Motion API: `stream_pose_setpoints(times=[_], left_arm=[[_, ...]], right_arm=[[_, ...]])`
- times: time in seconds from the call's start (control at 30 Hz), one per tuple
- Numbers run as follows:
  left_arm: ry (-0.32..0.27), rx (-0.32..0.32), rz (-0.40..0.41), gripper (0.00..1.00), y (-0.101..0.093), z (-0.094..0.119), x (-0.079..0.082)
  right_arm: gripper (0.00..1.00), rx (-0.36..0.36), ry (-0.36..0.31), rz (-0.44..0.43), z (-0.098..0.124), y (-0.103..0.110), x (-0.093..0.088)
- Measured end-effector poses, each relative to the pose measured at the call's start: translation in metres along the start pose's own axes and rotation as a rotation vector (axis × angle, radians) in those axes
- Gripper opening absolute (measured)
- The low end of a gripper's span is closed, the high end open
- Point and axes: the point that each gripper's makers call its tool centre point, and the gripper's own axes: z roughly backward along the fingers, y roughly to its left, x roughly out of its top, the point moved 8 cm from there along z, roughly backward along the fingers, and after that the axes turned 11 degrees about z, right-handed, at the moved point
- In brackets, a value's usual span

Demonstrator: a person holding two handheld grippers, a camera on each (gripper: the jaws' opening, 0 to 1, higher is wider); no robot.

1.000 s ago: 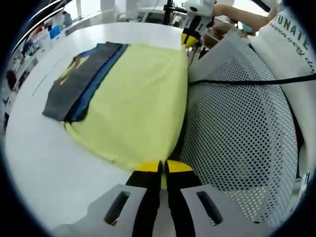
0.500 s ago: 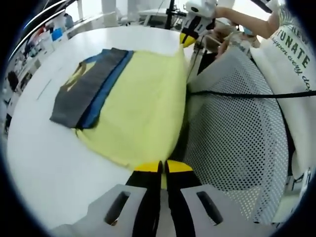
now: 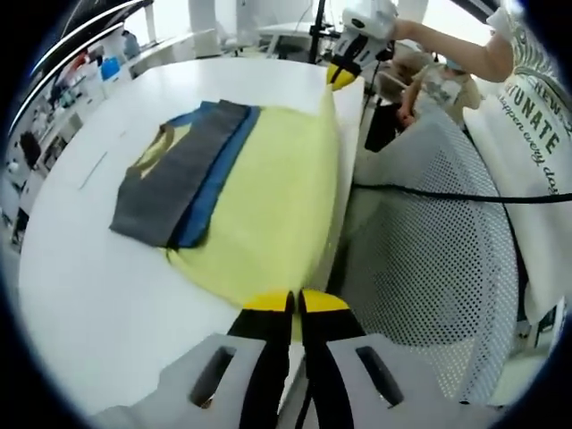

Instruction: Fold the garment on the visible template until the final outline fits inside the template.

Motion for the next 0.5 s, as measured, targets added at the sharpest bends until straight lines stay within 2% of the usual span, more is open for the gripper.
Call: stream_pose_setpoints(times=[0.5], left_arm=[[-0.038, 0.077, -0.05, 0.0, 0.031, 0.013, 0.032]], right_arm=[[0.0, -0.061, 0.001, 0.031, 0.001, -0.031, 0.009]])
